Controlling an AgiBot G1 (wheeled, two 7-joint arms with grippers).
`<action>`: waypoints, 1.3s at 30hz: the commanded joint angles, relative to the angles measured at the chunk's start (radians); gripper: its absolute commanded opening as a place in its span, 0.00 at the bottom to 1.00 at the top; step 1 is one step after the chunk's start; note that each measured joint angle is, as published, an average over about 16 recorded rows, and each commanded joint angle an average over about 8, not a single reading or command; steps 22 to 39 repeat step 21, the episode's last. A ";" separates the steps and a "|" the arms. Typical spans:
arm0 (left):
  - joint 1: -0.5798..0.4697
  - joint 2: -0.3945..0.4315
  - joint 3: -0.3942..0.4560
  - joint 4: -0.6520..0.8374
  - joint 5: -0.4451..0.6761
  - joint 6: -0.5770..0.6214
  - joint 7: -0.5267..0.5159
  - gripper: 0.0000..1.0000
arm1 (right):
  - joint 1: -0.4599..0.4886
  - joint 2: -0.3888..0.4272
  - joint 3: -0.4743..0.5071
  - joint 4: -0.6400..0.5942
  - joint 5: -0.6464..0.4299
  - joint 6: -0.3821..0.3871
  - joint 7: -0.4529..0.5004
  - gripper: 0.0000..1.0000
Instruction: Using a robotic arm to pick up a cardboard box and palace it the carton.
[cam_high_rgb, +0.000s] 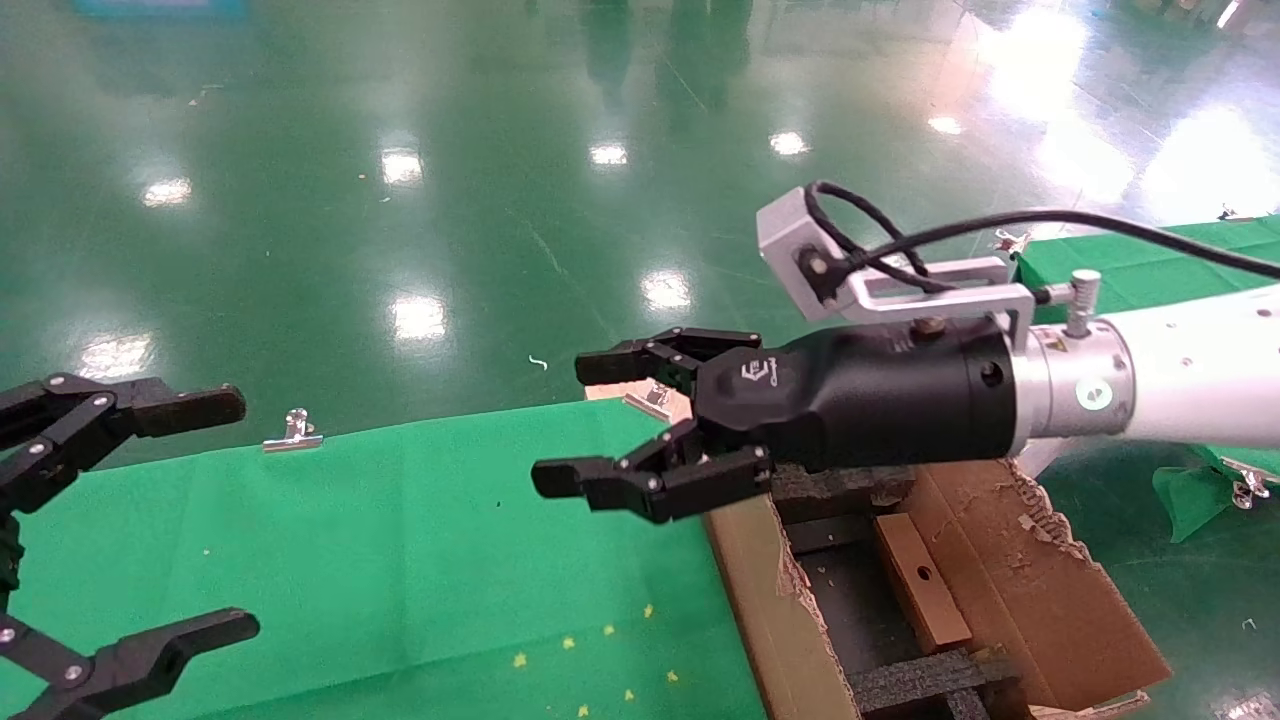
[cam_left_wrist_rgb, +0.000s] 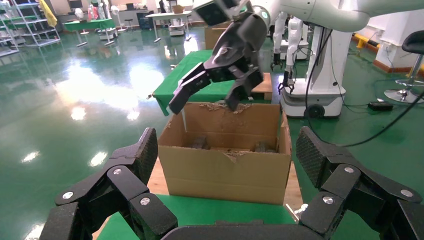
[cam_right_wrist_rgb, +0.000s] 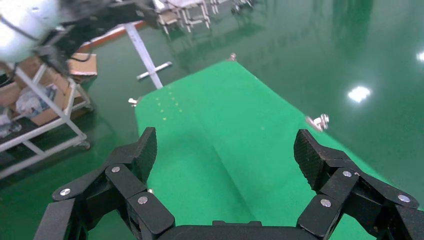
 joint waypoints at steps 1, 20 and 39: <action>0.000 0.000 0.000 0.000 0.000 0.000 0.000 1.00 | -0.030 0.000 0.036 0.016 0.010 -0.010 -0.036 1.00; 0.000 0.000 0.000 0.000 0.000 0.000 0.000 1.00 | -0.274 0.001 0.329 0.144 0.097 -0.090 -0.332 1.00; 0.000 0.000 0.000 0.000 0.000 0.000 0.000 1.00 | -0.279 0.001 0.334 0.146 0.098 -0.091 -0.336 1.00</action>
